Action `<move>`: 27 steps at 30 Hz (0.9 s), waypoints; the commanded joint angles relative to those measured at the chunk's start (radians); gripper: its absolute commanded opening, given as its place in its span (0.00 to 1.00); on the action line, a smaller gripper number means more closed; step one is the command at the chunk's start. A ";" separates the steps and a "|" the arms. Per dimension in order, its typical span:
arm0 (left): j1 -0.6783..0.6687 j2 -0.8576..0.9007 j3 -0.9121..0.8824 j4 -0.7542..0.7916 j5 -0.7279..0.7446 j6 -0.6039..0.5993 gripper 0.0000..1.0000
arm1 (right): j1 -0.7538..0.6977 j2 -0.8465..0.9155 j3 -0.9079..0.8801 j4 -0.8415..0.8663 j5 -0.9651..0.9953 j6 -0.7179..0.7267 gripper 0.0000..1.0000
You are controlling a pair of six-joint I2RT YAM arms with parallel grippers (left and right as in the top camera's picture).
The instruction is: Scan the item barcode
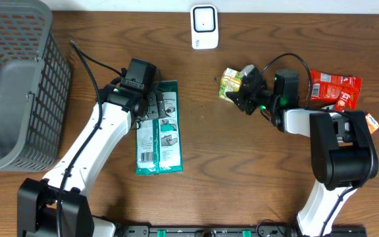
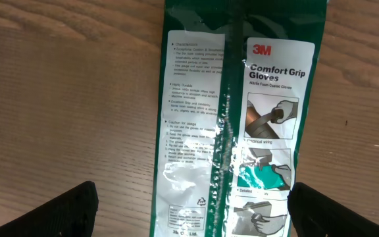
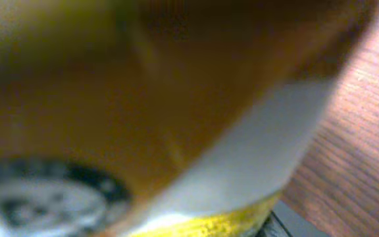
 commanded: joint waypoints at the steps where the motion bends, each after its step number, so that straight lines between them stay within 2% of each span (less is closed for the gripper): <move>1: 0.004 0.004 0.006 -0.003 -0.009 -0.002 0.93 | 0.001 -0.018 -0.003 0.006 0.002 0.047 0.42; 9: 0.004 0.004 0.006 -0.003 -0.009 -0.002 0.93 | 0.001 -0.018 -0.003 0.008 0.002 0.047 0.38; 11: 0.004 0.004 0.006 -0.003 -0.009 -0.002 0.93 | 0.001 -0.020 -0.002 0.024 0.002 0.066 0.33; 13: 0.004 0.004 0.006 -0.003 -0.009 -0.002 0.93 | 0.001 -0.031 0.001 0.042 0.002 0.121 0.24; 16: 0.004 0.004 0.006 -0.003 -0.009 -0.002 0.93 | 0.002 -0.072 0.001 0.036 0.002 0.137 0.24; 18: 0.004 0.004 0.006 -0.003 -0.009 -0.002 0.93 | 0.003 -0.105 0.001 0.026 0.002 0.138 0.28; 21: 0.004 0.004 0.006 -0.003 -0.009 -0.002 0.93 | 0.004 -0.178 0.001 -0.010 0.039 0.192 0.25; 23: 0.004 0.004 0.006 -0.003 -0.009 -0.002 0.93 | 0.004 -0.239 0.012 -0.064 0.075 0.245 0.18; 26: 0.004 0.004 0.006 -0.003 -0.009 -0.002 0.93 | 0.005 -0.325 0.116 -0.344 0.121 0.245 0.16; 27: 0.004 0.004 0.006 -0.003 -0.009 -0.002 0.93 | 0.009 -0.348 0.198 -0.511 0.172 0.246 0.14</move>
